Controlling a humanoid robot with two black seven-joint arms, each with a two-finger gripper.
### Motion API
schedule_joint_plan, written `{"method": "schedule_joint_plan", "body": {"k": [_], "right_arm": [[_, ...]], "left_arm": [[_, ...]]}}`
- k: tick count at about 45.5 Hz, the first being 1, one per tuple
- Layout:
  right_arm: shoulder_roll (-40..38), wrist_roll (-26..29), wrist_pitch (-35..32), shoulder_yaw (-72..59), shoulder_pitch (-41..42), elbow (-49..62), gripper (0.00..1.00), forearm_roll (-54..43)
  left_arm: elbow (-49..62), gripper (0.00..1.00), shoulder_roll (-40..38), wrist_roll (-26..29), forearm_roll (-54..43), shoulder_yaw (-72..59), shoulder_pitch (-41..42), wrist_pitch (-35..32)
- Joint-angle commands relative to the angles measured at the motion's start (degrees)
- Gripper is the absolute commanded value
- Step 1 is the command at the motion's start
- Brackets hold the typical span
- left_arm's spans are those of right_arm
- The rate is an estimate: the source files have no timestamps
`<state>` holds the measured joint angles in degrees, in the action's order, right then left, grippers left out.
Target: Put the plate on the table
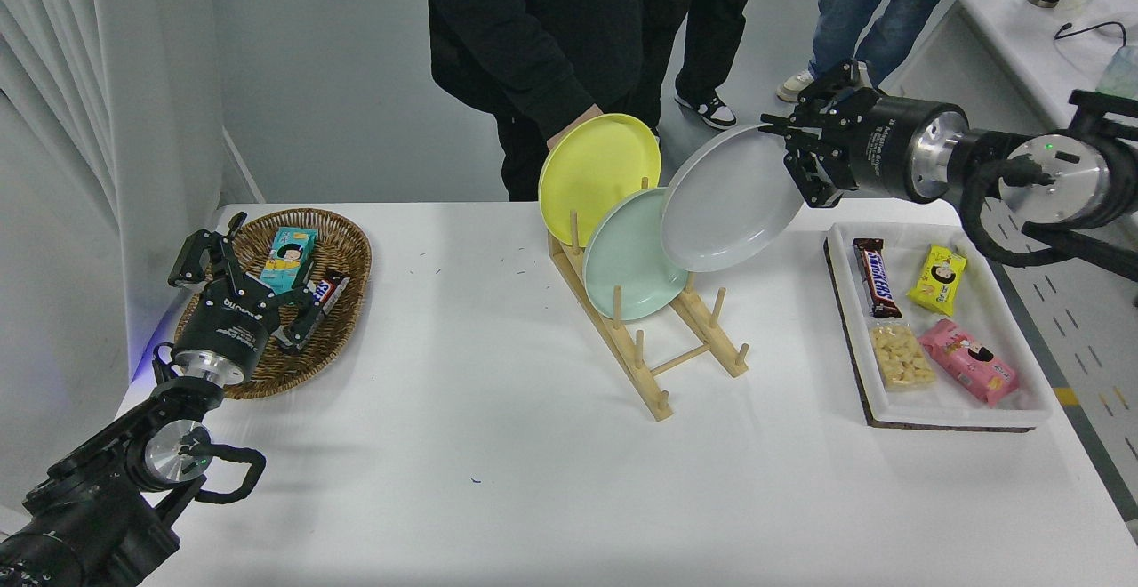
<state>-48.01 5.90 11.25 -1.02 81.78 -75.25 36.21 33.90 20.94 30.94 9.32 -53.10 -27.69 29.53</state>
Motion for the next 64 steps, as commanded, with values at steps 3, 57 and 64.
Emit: {"method": "schedule_joint_plan", "body": {"k": [3, 57, 64], "right_arm": [[-2.7, 0.5, 3.5, 1.2, -2.0, 0.3, 0.00, 1.1], [-10.5, 2.7, 15.9, 2.9, -16.2, -0.2, 0.00, 40.7], [-10.9, 3.7, 18.6, 11.0, -21.6, 0.2, 0.00, 40.3]], "left_arm": [[0.0, 0.98, 0.0, 0.0, 0.0, -0.1, 0.0, 0.0], [0.0, 0.98, 0.0, 0.0, 0.0, 0.0, -0.1, 0.0], [-0.1, 0.98, 0.0, 0.0, 0.0, 0.0, 0.0, 0.0]]}}
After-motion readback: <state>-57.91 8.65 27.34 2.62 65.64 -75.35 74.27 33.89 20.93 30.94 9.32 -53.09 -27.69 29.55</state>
